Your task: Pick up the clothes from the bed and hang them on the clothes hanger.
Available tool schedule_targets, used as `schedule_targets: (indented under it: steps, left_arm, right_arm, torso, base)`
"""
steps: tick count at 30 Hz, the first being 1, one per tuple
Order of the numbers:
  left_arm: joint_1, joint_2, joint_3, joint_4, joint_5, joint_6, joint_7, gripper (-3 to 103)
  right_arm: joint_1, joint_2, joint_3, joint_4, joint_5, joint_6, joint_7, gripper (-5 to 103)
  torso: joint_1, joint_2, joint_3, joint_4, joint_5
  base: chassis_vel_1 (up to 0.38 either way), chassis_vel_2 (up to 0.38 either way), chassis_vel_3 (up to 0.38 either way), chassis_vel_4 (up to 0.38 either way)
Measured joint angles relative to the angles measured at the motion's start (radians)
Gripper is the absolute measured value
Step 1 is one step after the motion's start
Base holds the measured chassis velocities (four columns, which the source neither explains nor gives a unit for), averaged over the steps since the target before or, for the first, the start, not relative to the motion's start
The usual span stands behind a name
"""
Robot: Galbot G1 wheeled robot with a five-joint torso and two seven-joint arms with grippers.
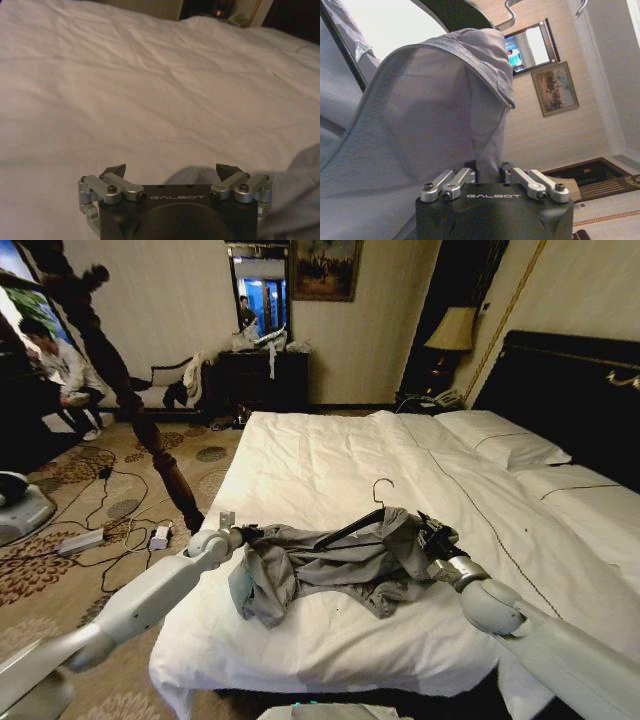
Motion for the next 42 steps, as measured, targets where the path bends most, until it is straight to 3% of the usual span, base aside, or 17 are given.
schedule_targets:
  steps: [1,4,7,12,14,17,18,21,24,29,38,42]
  left_arm:
    - [-0.01,-0.015,0.007,0.015,0.003,-0.004,0.004,101]
    - [-0.036,-0.049,0.034,0.051,0.012,-0.008,0.017,91]
    - [-0.04,-0.056,0.052,0.066,0.03,-0.008,0.026,86]
    - [-0.039,-0.055,0.066,0.085,0.063,-0.016,0.047,64]
    - [-0.039,-0.055,0.066,0.086,0.063,-0.018,0.048,64]
    - [-0.041,-0.056,0.066,0.087,0.058,-0.026,0.049,47]
    - [-0.041,-0.056,0.066,0.087,0.058,-0.026,0.049,47]
    - [-0.042,-0.061,0.058,0.092,0.061,-0.025,0.052,32]
    - [-0.041,-0.064,0.056,0.1,0.063,-0.024,0.052,26]
    - [-0.026,-0.068,0.055,0.105,0.064,-0.024,0.035,4]
    - [-0.02,-0.057,0.019,0.071,0.036,-0.055,0.014,0]
    - [-0.022,-0.029,-0.05,-0.002,-0.018,-0.064,-0.02,0]
  right_arm:
    - [0.0,0.0,-0.001,0.0,0.0,0.0,0.0,19]
    - [0.0,-0.002,-0.001,0.0,0.002,0.0,0.0,19]
    - [-0.001,-0.006,-0.001,0.002,0.003,0.0,0.0,19]
    - [-0.001,-0.011,0.009,0.003,0.011,0.0,0.002,19]
    - [0.0,-0.012,0.009,0.002,0.012,0.0,0.003,19]
    - [0.0,-0.016,0.007,-0.001,0.013,0.002,0.004,19]
    - [0.0,-0.016,0.007,-0.001,0.013,0.002,0.004,19]
    - [0.005,-0.007,0.01,-0.003,0.026,0.001,0.007,19]
    - [0.004,-0.008,0.016,-0.005,0.03,0.001,0.008,19]
    - [0.0,-0.014,0.025,-0.007,0.036,0.001,0.013,19]
    - [-0.002,-0.01,0.025,-0.008,0.035,0.001,0.016,19]
    - [-0.003,-0.005,0.028,-0.008,0.047,-0.008,0.024,19]
  torso:
    - [0.0,0.0,0.0,-0.0001,-0.0001]
    - [0.0,0.0,0.0,-0.0007,0.0001]
    - [0.0,0.0,0.0,-0.0006,0.0]
    - [0.0,0.0,0.0,0.0,-0.0002]
    - [0.0,0.0,0.0,-0.0001,-0.0002]
    - [0.0,0.0,0.0,-0.0004,-0.0002]
    - [0.0,0.0,0.0,-0.0004,-0.0002]
    - [0.0,0.0,0.0,-0.0003,-0.0001]
    - [0.0,0.0,0.0,-0.0004,-0.0001]
    - [0.0,0.0,0.0,-0.0003,-0.0004]
    - [0.0,0.0,0.0,-0.0002,-0.0003]
    - [0.0,0.0,0.0,-0.0006,-0.0003]
  base:
    - [0.0,0.0,0.0,0.0]
    - [0.0,0.0,0.0,0.0]
    - [0.0,0.0,0.0,0.0]
    - [0.0,0.0,0.0,0.0]
    - [0.0,0.0,0.0,0.0]
    - [0.0,0.0,0.0,0.0]
    - [0.0,0.0,0.0,0.0]
    - [0.0,0.0,0.0,0.0]
    - [0.0,0.0,0.0,0.0]
    - [0.0,0.0,0.0,0.0]
    - [0.0,0.0,0.0,0.0]
    - [0.0,0.0,0.0,0.0]
